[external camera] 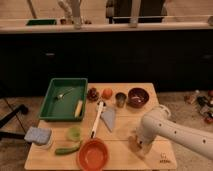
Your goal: Place eraser in tray
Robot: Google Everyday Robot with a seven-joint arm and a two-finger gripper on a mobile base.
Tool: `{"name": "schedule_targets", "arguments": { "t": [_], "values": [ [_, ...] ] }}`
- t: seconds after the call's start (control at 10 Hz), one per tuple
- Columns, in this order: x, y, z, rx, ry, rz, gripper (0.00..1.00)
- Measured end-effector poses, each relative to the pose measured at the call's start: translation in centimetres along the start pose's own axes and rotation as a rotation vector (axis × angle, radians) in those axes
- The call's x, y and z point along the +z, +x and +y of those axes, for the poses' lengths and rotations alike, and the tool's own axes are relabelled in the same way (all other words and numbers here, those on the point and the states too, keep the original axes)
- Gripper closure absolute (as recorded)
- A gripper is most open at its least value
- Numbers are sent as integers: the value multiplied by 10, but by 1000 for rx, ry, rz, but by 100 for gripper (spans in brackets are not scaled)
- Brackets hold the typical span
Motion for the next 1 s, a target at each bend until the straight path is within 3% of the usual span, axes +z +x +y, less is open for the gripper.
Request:
{"name": "schedule_targets", "arguments": {
  "t": [0.5, 1.0],
  "values": [
    [-14, -3, -6, -334, 3, -33, 25],
    [-15, 4, -14, -482, -5, -23, 25]
  ]
}}
